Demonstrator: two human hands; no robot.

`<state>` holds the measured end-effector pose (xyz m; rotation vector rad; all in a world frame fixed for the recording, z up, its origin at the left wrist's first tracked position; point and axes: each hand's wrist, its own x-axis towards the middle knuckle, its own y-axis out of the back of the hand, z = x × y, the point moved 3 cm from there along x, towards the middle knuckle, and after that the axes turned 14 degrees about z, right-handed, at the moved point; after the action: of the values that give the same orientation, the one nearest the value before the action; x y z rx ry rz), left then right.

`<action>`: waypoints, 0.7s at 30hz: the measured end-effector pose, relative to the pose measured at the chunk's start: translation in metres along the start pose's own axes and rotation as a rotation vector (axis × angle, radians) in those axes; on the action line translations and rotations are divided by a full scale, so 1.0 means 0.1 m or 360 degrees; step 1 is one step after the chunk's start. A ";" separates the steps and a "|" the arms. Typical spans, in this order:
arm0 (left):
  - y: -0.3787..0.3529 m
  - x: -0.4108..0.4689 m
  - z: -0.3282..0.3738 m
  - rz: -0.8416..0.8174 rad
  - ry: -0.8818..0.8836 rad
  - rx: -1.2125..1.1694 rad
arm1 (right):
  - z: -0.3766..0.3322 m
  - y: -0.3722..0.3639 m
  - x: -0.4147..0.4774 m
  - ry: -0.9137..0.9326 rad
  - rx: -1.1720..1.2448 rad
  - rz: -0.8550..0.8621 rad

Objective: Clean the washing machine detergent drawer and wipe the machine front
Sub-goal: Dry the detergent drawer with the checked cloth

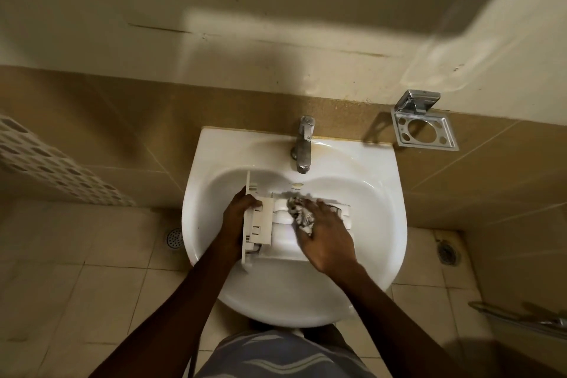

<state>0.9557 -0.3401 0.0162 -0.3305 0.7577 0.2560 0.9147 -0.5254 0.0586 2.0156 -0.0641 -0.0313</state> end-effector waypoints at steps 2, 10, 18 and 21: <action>-0.05 -0.06 0.05 -0.0058 -0.0149 -0.0042 | 0.07 0.12 0.10 -0.0172 -0.0051 0.0069; 0.04 -0.08 -0.01 -0.0052 -0.0366 -0.0083 | -0.44 -0.04 0.57 -0.0213 0.0098 -0.0137; 0.05 -0.09 0.00 -0.0011 -0.0530 -0.0102 | 0.42 0.39 0.41 -0.0468 -0.0083 0.0114; 0.04 -0.08 -0.01 -0.0017 -0.0499 -0.0113 | 0.33 0.34 0.40 -0.0429 -0.0206 0.0206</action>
<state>0.9481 -0.3377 0.0209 -0.3517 0.4384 0.3166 0.9524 -0.5724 0.0755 1.8631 -0.3549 -0.2190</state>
